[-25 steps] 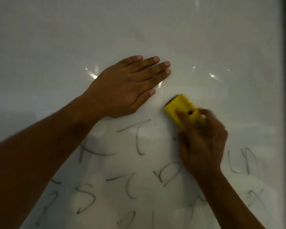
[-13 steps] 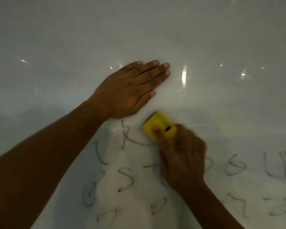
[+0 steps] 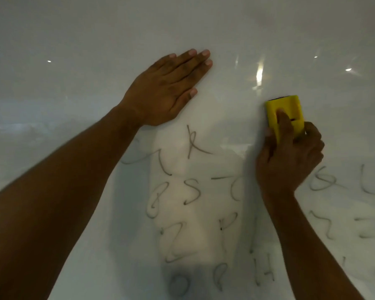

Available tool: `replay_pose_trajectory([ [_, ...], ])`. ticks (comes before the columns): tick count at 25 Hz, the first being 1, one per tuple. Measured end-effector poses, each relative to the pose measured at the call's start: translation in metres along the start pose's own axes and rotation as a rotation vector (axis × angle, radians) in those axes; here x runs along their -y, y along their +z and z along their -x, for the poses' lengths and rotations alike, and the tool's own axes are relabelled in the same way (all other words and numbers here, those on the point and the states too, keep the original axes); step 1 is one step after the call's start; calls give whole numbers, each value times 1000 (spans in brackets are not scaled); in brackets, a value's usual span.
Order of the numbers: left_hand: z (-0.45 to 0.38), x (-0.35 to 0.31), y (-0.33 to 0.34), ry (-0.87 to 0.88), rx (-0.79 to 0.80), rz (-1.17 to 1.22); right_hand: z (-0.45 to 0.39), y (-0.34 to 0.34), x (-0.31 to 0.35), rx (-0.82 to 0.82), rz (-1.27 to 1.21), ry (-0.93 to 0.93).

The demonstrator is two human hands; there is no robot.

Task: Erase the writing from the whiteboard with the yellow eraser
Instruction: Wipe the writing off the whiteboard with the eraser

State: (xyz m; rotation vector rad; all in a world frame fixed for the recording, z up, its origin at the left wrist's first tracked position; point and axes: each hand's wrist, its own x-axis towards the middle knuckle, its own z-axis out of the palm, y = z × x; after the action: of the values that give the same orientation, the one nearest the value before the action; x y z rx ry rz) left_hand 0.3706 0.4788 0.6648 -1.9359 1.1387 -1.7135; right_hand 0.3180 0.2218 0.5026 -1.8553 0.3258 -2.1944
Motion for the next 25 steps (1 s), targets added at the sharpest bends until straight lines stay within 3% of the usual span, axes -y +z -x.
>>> replay_pose_trajectory([
  [1,1,2,0,3,5,-2,4,1,11,-6,-15,56],
  [2,1,3,-1,10,3,-5,19,5,23,13,5,-124],
  [4,2,5,-1,3,-29,-16,40,4,34,72,78,-675],
  [5,6,7,0,-14,-45,-17,33,5,30,65,115,-767],
  [6,11,10,2,-37,-55,-14,18,6,25,56,123,-650],
  [8,21,15,2,-96,-66,-6,4,8,37,1,-17,-170],
  [9,25,17,2,-116,-71,-7,10,9,48,13,-40,-132],
  [12,36,24,-1,-138,-76,-22,51,11,66,93,17,-833],
  [13,40,26,-1,-150,-83,-31,43,12,61,100,36,-867],
  [16,57,36,0,-167,-96,-52,13,14,68,25,-28,-255],
  [17,61,39,0,-167,-98,-58,20,16,78,34,-42,-223],
  [20,66,42,0,-182,-108,-63,55,19,93,102,2,-885],
  [21,67,42,1,-188,-115,-61,46,22,90,110,24,-928],
  [24,68,40,4,-209,-159,-52,17,24,99,55,-32,-414],
  [25,69,40,6,-213,-170,-45,27,26,105,56,-49,-456],
])
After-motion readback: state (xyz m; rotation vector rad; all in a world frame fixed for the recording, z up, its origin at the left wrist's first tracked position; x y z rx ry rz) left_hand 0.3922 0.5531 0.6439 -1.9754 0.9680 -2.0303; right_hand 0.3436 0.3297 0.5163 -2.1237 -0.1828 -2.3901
